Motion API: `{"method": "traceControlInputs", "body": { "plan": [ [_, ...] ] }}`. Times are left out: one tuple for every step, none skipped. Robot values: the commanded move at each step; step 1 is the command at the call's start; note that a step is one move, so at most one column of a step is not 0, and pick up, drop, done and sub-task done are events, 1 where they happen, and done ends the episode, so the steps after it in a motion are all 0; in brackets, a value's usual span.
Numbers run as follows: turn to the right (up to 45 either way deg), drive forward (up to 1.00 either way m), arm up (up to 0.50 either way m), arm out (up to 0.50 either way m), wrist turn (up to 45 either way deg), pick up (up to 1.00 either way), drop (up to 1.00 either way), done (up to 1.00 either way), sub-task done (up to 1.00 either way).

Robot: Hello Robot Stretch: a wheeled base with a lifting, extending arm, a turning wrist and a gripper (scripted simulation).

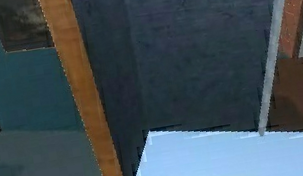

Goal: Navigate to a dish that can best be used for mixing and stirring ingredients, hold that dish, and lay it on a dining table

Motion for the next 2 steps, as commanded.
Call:
{"method": "traceControlInputs", "body": {
  "plan": [
    [0.0, 0.2, 0.0, 0.0, 0.0, 0.0, 0.0, 0.0, 0.0],
    [-45.0, 0.0, 0.0, 0.0, 0.0, 0.0, 0.0, 0.0, 0.0]
  ]
}}
